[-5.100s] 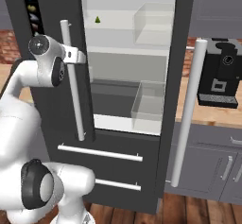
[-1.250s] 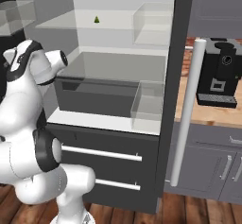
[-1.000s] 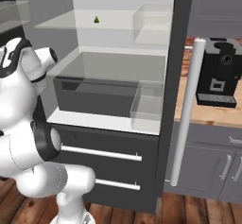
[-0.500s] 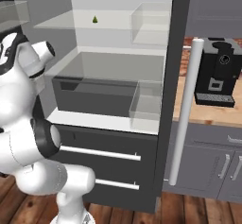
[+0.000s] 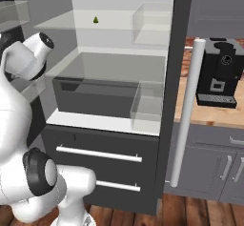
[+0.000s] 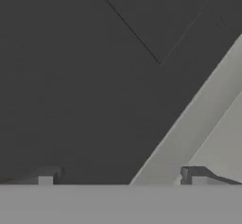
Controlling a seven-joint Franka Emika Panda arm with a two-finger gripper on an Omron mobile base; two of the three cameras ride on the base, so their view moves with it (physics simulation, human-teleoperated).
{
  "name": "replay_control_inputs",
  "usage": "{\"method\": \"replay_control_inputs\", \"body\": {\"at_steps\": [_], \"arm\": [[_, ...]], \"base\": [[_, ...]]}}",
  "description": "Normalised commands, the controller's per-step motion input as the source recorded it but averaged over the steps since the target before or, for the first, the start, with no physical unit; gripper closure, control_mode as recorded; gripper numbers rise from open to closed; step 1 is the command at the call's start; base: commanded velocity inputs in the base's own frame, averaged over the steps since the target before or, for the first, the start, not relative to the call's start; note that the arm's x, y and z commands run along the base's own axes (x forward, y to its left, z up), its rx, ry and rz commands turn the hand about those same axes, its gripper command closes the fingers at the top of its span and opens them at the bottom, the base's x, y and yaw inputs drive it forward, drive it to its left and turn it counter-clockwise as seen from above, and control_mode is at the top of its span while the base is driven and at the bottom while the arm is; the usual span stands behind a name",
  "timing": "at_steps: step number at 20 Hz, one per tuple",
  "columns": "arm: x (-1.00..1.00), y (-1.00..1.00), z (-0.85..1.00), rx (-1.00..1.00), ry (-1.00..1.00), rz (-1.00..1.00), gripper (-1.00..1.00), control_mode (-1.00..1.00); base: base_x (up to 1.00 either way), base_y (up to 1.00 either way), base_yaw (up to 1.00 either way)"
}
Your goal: There is a bowl on the dining counter. Grab a lemon wedge from the fridge and place it in the bowl. Then get the liquor bottle and glass cup from the cabinet and place them next to the bowl.
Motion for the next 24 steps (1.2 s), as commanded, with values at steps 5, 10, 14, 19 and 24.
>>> {"method": "replay_control_inputs", "body": {"at_steps": [5, 10, 14, 19, 24], "arm": [[-0.53, -0.78, 0.38, -0.14, -0.34, -0.04, -1.00, -1.00], [-0.85, -0.73, 0.26, -0.20, -0.33, -0.14, -1.00, -1.00], [-0.99, -0.72, 0.05, -0.18, -0.26, -0.22, -1.00, -1.00], [-1.00, -0.74, 0.01, -0.14, -0.23, -0.27, -1.00, -1.00], [-0.90, -0.72, 0.13, -0.02, -0.11, -0.31, -1.00, -1.00]], "base": [[0.00, 0.00, 0.00], [0.00, 0.00, 0.00], [0.00, 0.00, 0.00], [0.00, 0.00, 0.00], [0.00, 0.00, 0.00]]}}
